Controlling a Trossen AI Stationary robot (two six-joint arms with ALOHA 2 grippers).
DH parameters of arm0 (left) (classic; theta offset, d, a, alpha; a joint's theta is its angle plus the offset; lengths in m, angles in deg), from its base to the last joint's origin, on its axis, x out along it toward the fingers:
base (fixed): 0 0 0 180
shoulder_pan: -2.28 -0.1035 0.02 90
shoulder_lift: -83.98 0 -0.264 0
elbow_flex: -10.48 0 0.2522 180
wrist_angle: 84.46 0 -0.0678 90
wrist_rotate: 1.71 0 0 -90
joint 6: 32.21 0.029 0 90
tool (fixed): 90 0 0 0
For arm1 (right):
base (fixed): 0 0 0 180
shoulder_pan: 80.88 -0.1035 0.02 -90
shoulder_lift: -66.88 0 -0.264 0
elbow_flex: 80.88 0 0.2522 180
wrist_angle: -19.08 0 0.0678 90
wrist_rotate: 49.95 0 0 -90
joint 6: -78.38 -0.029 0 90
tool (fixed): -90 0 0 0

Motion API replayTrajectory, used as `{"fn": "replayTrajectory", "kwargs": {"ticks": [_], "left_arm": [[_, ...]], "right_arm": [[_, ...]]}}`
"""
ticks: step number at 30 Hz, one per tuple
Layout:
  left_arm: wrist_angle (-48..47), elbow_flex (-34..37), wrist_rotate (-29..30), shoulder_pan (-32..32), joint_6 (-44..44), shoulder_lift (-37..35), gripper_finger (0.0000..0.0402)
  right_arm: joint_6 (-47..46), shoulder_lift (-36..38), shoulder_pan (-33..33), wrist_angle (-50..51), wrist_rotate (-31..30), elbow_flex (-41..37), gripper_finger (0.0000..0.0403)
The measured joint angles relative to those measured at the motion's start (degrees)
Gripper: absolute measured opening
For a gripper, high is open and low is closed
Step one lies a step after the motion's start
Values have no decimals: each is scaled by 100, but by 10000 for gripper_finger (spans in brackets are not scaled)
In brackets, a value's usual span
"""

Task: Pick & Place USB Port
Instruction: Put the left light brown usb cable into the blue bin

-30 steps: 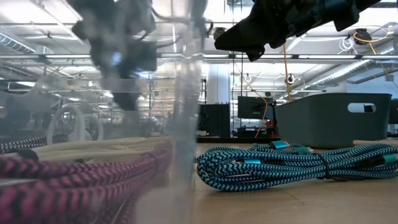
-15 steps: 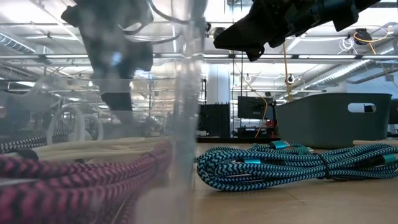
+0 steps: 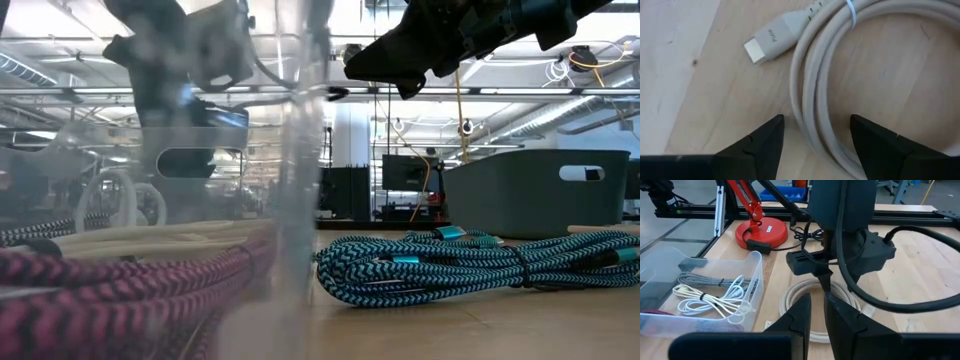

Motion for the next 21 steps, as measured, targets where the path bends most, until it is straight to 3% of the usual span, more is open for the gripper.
{"fn": "replayTrajectory", "kwargs": {"ticks": [4, 8, 11, 18, 21], "left_arm": [[-60, 1, 84, 0, -85, 64, 170], [-68, 5, 190, -2, -101, 53, 43], [-45, 19, 593, 7, -368, -69, 35], [70, 37, 3350, 115, -1534, -878, 35], [35, 55, 4519, 279, -2075, -1204, 35]], "right_arm": [[0, 0, 0, 0, 0, 0, 43], [0, 0, 0, 26, 0, 0, 43], [0, 0, 0, 33, 0, 0, 43], [0, 0, -2, -19, -15, 0, 43], [-1, 0, -4, -105, -285, 0, 43]]}}
